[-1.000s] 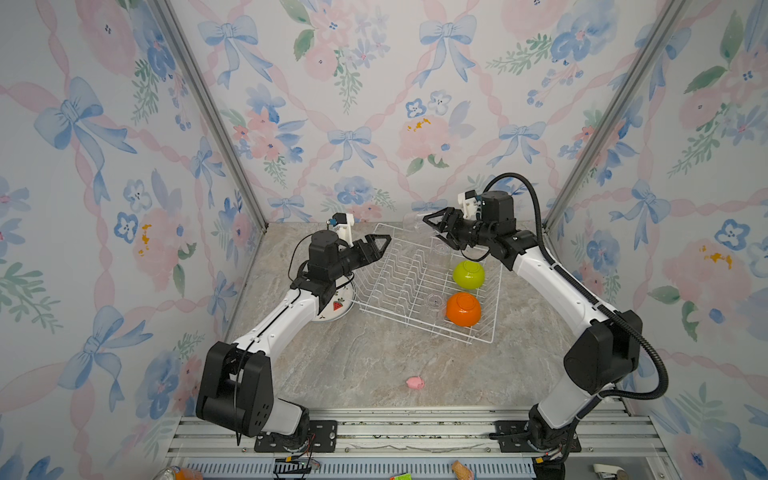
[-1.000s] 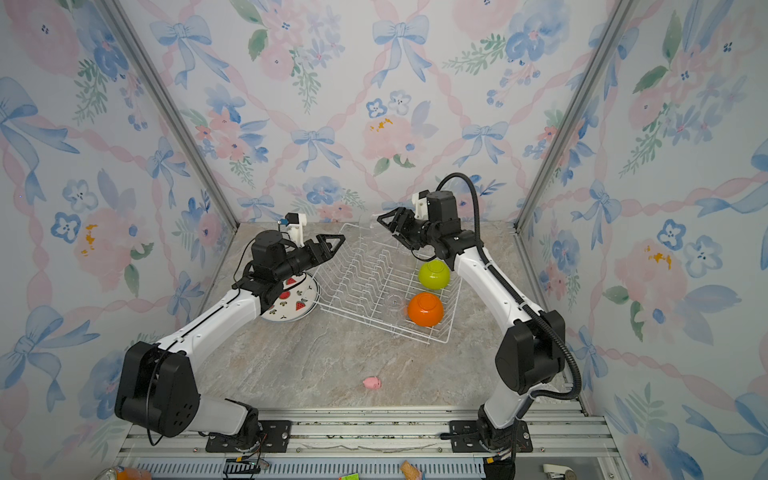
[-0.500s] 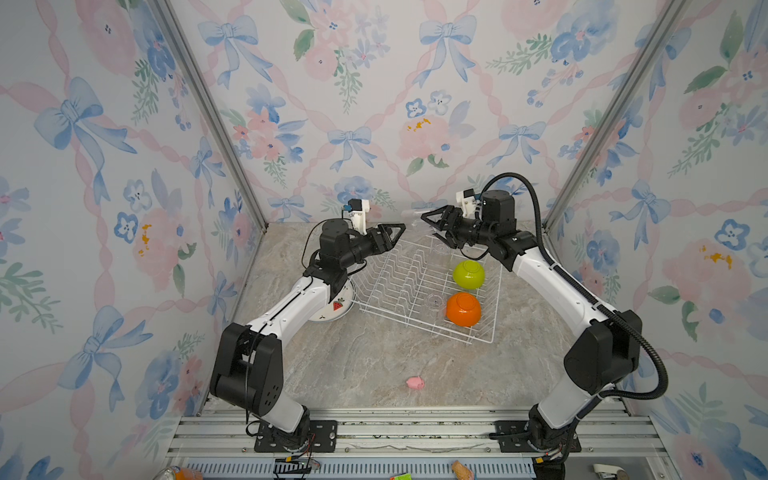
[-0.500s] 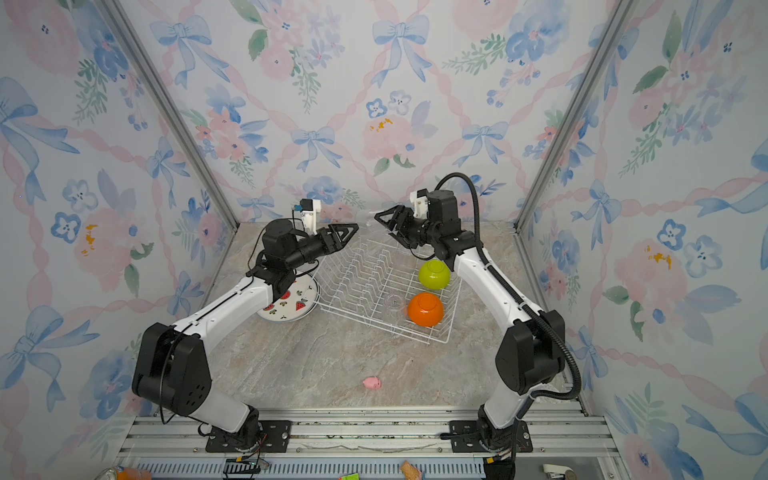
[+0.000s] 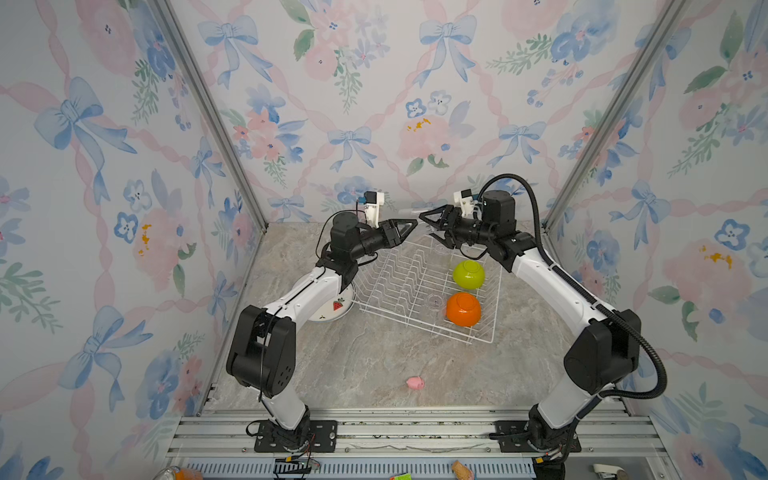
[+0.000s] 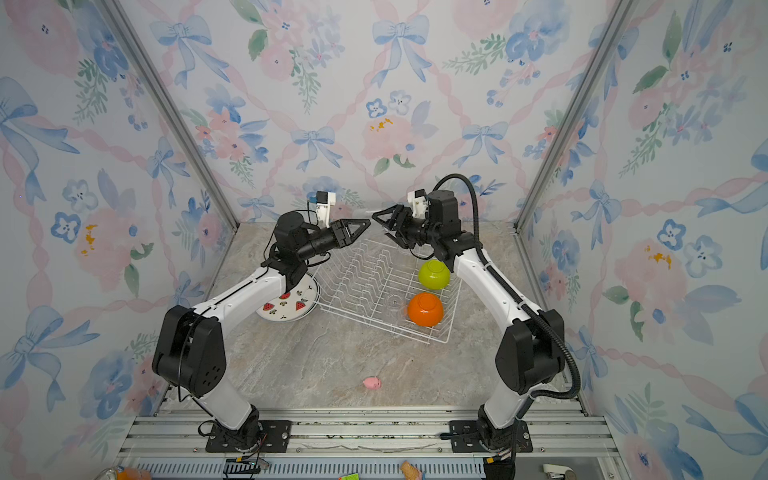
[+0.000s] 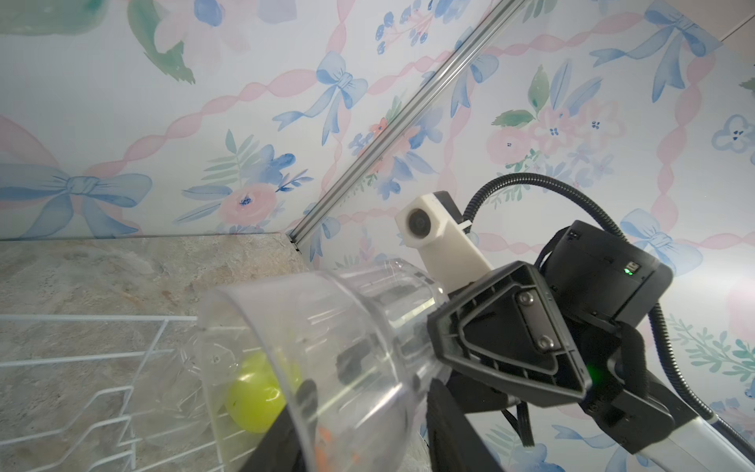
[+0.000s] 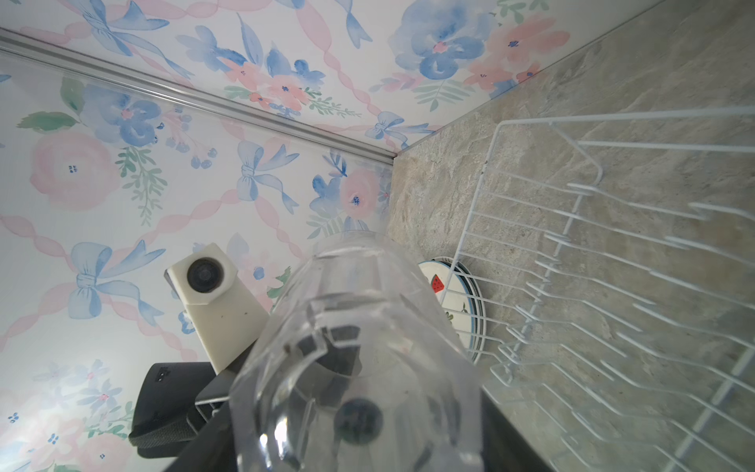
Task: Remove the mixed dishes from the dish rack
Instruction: 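Close the left gripper on the clear cup held by the right gripper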
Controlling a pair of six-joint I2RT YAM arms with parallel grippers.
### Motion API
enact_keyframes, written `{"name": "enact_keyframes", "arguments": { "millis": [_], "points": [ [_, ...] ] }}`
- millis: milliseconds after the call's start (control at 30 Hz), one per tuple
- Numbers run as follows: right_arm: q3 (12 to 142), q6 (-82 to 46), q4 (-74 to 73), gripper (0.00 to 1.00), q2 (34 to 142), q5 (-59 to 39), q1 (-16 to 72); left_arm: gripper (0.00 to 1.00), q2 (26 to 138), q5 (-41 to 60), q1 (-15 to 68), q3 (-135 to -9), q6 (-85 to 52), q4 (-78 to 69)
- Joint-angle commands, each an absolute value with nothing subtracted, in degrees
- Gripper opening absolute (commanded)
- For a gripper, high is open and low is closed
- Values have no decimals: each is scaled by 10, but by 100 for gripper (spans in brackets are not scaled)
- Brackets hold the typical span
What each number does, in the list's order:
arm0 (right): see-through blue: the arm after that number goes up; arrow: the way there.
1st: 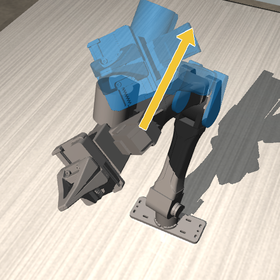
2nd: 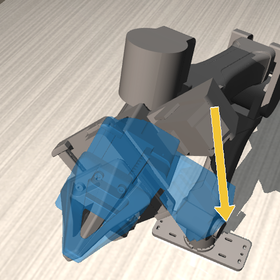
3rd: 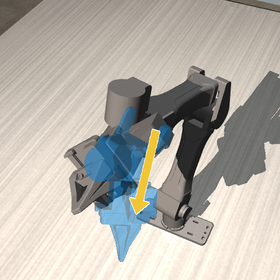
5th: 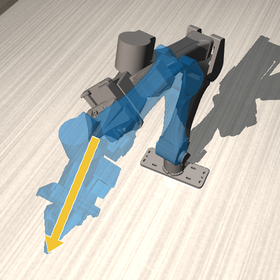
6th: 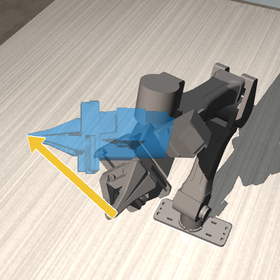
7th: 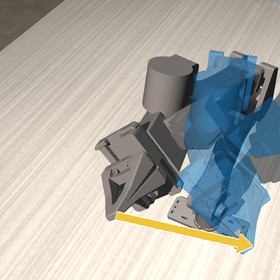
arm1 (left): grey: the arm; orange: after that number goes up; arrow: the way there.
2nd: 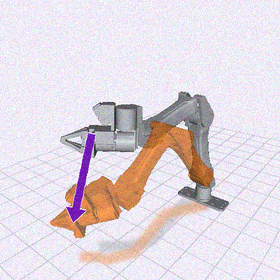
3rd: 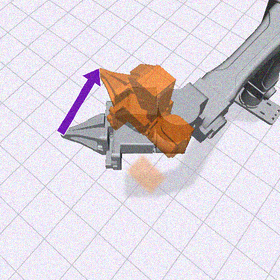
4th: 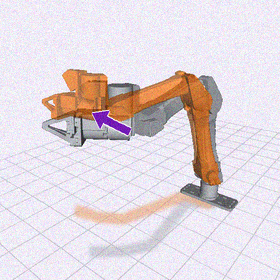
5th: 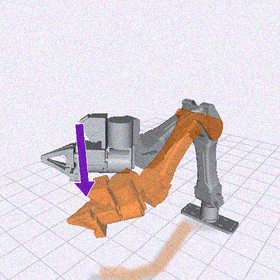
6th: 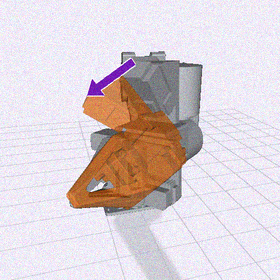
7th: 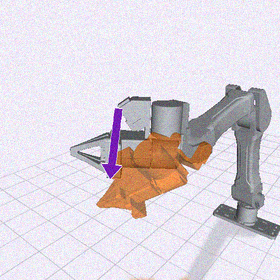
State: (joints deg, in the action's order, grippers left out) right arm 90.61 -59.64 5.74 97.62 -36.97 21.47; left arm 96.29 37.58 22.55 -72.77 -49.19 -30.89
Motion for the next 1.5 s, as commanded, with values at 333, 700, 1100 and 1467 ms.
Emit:
{"name": "enact_keyframes", "arguments": {
  "millis": [333, 700, 1100, 1467],
  "points": [
    [899, -615, 5, 39, 984, -404, 219, 20, 975, 377, 229, -737, -484, -328],
    [882, -614, 5, 41, 973, -404, 216, 0, 960, 362, 230, -719, -484, -328],
    [872, -613, 0, 81, 967, -401, 214, 0, 955, 356, 229, -713, -484, -328],
    [857, -594, 14, 97, 952, -379, 202, 0, 954, 333, 224, -699, -484, -321]
  ]
}}
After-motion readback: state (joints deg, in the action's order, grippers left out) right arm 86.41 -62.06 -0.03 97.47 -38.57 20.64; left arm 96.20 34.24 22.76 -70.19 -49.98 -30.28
